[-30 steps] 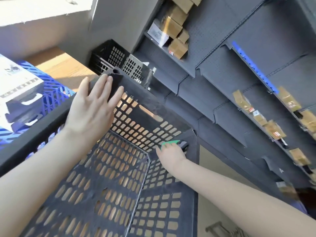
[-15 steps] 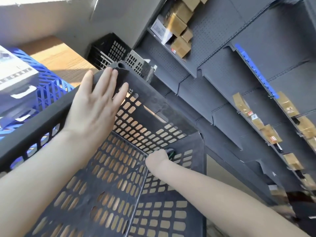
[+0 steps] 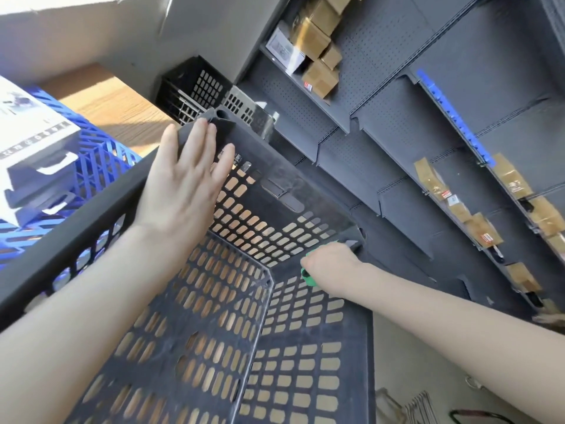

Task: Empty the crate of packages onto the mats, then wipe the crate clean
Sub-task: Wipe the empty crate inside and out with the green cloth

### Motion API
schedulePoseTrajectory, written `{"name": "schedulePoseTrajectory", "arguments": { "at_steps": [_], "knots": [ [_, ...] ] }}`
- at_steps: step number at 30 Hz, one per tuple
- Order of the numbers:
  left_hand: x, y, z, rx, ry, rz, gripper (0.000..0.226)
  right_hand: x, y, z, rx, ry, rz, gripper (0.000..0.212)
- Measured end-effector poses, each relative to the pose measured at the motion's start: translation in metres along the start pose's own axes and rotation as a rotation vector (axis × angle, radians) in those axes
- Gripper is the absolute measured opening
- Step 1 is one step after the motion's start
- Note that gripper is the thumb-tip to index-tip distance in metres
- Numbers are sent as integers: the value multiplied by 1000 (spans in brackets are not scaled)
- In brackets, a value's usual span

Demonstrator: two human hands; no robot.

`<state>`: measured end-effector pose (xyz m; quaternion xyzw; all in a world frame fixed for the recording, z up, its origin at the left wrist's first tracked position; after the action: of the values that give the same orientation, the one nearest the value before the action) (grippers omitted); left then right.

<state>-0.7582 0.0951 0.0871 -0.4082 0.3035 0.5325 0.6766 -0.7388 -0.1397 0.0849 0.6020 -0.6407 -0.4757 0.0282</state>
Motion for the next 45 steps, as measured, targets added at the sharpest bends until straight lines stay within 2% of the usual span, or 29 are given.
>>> {"name": "schedulePoseTrajectory", "arguments": {
  "at_steps": [6, 11, 18, 20, 23, 25, 30, 33, 36, 39, 41, 45],
  "knots": [
    [2, -2, -1, -6, 25, -19, 70, 43, -68, 49, -107, 8, 135, 37],
    [6, -2, -3, -3, 9, -26, 70, 59, -79, 73, -170, 53, 176, 33],
    [11, 0, -6, -28, -10, -47, 70, 50, -24, 104, -547, 90, 276, 29],
    [9, -1, -6, -47, 30, -54, 68, 39, -23, 85, -492, 104, 238, 31],
    [7, -2, -6, -54, 39, -62, 69, 13, -40, 30, -235, 84, 144, 31],
    [7, -2, -7, -60, 31, -64, 70, 1, -45, 6, -150, 63, 101, 33],
    [7, 0, -11, -50, 37, -87, 66, 22, -4, 36, -339, 26, 163, 27],
    [7, 1, -15, -25, 24, -93, 65, 26, 17, 31, -438, -30, 155, 39],
    [7, 2, -16, -19, 6, -91, 67, 24, 14, 9, -387, -71, 110, 46],
    [8, 3, -16, -20, -23, -94, 69, 15, 10, -23, -233, -66, -36, 42],
    [9, 3, -19, -25, -46, -89, 67, 15, 17, -24, -226, -115, -56, 38],
    [8, 4, -20, -33, -85, -70, 70, 26, 61, 18, -499, -245, 50, 43]
  ]
}}
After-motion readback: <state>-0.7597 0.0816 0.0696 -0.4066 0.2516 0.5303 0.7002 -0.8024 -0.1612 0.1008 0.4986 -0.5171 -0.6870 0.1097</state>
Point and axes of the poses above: each hand's wrist, its own y-axis away from the middle knuckle, its own x-axis out of the palm, z = x × y, the point moved 3 cm from there along -y, towards the middle knuckle, and after that the axes turned 10 degrees about -y, right-handed, at the moved point
